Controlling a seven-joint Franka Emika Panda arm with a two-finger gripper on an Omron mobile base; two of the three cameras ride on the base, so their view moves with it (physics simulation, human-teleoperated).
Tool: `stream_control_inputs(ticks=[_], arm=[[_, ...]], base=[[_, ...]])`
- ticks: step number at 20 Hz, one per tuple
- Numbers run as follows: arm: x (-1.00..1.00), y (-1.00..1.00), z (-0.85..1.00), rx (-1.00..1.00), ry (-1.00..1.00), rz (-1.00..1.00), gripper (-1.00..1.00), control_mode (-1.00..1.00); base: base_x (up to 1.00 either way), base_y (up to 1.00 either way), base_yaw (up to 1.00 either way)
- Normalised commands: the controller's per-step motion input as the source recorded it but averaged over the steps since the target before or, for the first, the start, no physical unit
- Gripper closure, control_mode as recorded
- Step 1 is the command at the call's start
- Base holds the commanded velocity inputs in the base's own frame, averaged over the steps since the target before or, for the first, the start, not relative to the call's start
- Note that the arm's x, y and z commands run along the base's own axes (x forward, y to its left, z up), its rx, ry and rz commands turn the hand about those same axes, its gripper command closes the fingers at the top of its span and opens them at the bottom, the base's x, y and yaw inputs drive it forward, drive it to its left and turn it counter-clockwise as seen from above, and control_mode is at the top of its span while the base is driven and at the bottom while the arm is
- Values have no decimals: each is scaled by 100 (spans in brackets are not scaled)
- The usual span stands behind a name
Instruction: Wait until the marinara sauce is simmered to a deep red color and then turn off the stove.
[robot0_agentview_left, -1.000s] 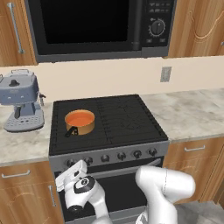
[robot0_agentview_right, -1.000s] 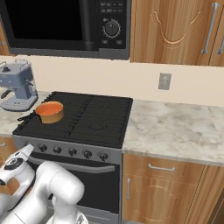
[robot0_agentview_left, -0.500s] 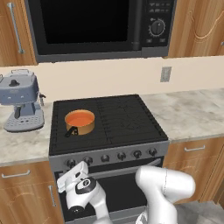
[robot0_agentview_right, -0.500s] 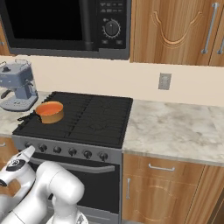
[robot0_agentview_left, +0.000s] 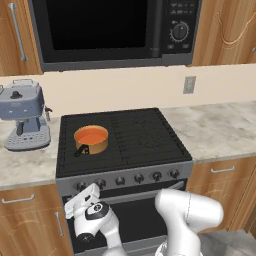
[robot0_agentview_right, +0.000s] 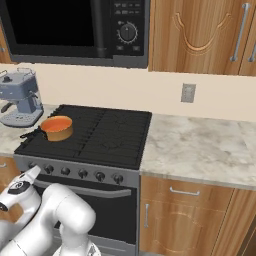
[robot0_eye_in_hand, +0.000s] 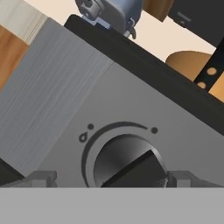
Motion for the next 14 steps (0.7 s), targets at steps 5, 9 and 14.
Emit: stream_control_inputs(ticks=[5, 9, 14], arm=[[20, 0, -7, 0, 0, 0, -100, -100], [9, -3, -8, 0, 0, 0, -100, -100], [5, -6, -7, 0, 0, 0, -100, -100]], base=[[0, 0, 0], [0, 0, 0], [0, 0, 0]])
